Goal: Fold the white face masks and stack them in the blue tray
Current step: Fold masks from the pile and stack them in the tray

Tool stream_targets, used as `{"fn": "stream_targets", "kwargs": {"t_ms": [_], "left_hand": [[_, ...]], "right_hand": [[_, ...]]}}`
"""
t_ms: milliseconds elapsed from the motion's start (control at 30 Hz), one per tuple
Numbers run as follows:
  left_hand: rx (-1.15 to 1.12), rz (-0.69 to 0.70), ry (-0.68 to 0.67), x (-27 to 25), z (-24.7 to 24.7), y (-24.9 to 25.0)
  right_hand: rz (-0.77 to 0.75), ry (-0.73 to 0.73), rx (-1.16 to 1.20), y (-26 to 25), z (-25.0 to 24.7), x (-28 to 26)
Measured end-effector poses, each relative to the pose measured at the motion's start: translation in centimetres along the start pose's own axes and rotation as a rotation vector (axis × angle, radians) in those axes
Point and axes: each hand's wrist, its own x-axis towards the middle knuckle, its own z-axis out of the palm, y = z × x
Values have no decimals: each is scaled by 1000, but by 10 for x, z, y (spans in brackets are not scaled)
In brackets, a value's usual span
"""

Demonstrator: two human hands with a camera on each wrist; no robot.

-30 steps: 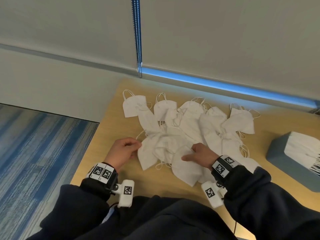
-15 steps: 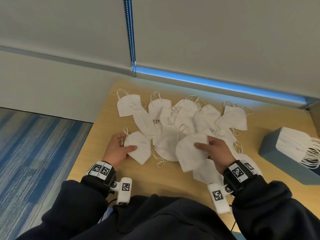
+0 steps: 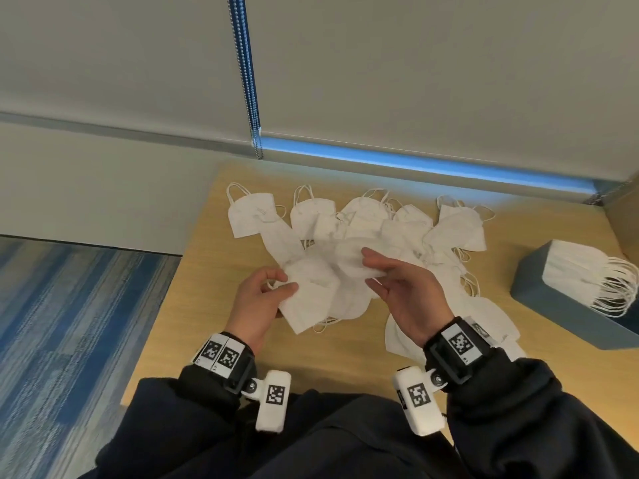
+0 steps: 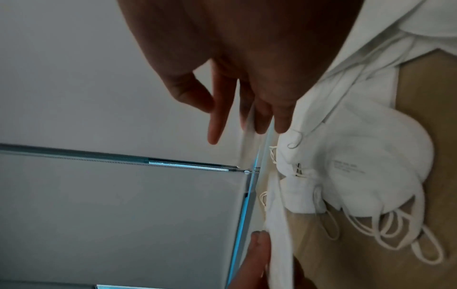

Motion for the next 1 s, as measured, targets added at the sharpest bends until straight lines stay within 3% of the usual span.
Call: {"fn": "stream_targets", "kwargs": {"t_ms": [100,200,300,367,467,600,667,767,900,1000], "left_hand": [[-57,28,66,1,-8,1],[-124,56,103,0,-22,4],[-144,81,123,-2,-31,7],[-160,91,116,-6,-32,9],[-211,90,65,-13,-24,14],[-252,108,-43,-22,2,22],[-224,111,-77,-24,16,24],[-165,118,-70,-28,31,23],[-143,102,13,-27,26,18],[-189,85,93,-26,14,11]], "right_hand": [[-120,94,-105,3,-3,3],[-298,299,-480,6,-13,10],[-303,317,-657,4,-24,12],[-188,295,-555,2,-25,12],[83,193,-197,2,-16,13],[159,146,62,5,6,5],[183,44,155,5,18,-2],[192,-12,110,7,32,-10],[12,143,-220,5,28,-9],[72,156,-171,1,12,-5]]}}
